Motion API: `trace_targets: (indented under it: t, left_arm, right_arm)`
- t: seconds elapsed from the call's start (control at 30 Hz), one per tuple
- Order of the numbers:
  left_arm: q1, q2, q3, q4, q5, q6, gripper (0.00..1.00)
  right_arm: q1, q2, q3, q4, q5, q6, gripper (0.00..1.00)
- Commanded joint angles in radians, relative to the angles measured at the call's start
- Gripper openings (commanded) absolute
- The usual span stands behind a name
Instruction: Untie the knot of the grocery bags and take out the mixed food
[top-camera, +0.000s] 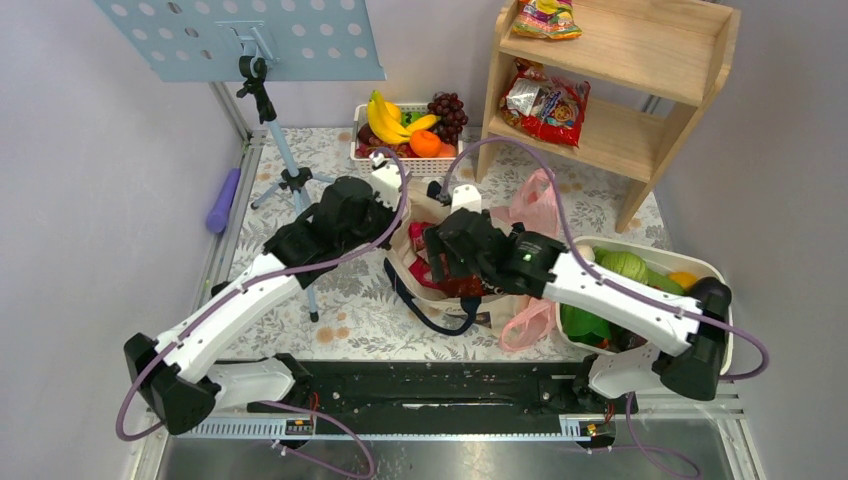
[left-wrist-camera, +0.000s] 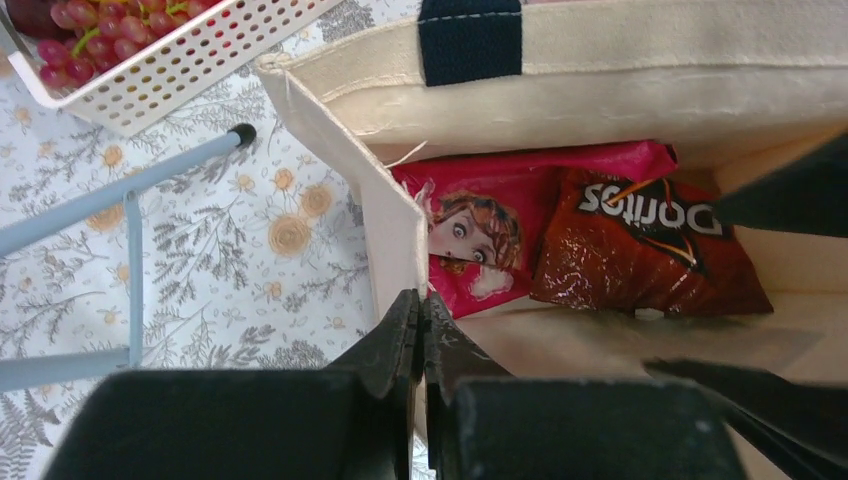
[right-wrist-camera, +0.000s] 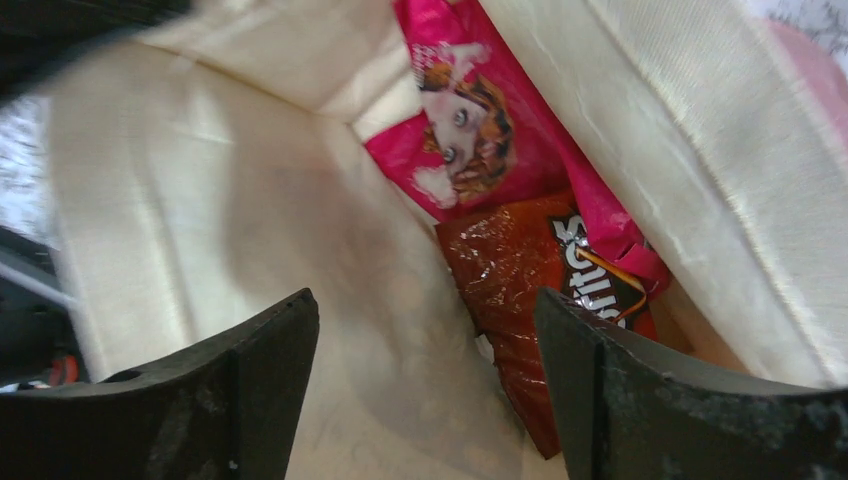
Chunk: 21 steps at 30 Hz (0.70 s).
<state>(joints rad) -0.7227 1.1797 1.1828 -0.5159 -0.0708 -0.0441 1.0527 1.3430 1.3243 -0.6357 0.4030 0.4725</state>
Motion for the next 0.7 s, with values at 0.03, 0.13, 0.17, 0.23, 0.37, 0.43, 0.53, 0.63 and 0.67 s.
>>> trace_targets:
  t: [0.03, 0.13, 0.17, 0.23, 0.37, 0.43, 0.53, 0.63, 0.67]
  left_arm:
    - [-0.005, -0.091, -0.086, 0.089, 0.044, -0.045, 0.0]
    - [-0.005, -0.099, -0.089, 0.084, 0.064, -0.056, 0.0]
    - [-0.005, -0.103, -0.089, 0.084, 0.065, -0.061, 0.0]
    - [-0.005, -0.11, -0.096, 0.089, 0.066, -0.065, 0.0]
    - [-0.006, -0.121, -0.103, 0.086, 0.025, -0.056, 0.0]
    - [-0.005, -0.125, -0.102, 0.085, 0.019, -0.054, 0.0]
    - [-0.005, -0.13, -0.106, 0.088, 0.026, -0.054, 0.0]
    - [-0.005, -0.128, -0.106, 0.088, 0.029, -0.054, 0.0]
    - [-0.004, -0.129, -0.105, 0.088, 0.029, -0.053, 0.0]
  right_arm:
    - [-0.004, 0.092, -0.075, 0.097, 0.074, 0.017, 0.98]
    - [-0.016, 0.203, -0.087, 0.095, 0.07, 0.021, 0.99]
    - [-0.022, 0.239, -0.089, 0.096, 0.055, 0.035, 0.99]
    - [-0.028, 0.313, -0.099, 0.12, 0.026, 0.063, 1.0]
    - [-0.031, 0.42, -0.142, 0.206, -0.008, 0.134, 1.0]
    - [-0.035, 0.457, -0.179, 0.262, -0.019, 0.167, 0.99]
    - [-0.053, 0.518, -0.205, 0.288, -0.048, 0.202, 0.99]
    - [-0.064, 0.548, -0.214, 0.289, -0.064, 0.213, 0.97]
    - [-0.065, 0.546, -0.217, 0.288, -0.06, 0.215, 0.9]
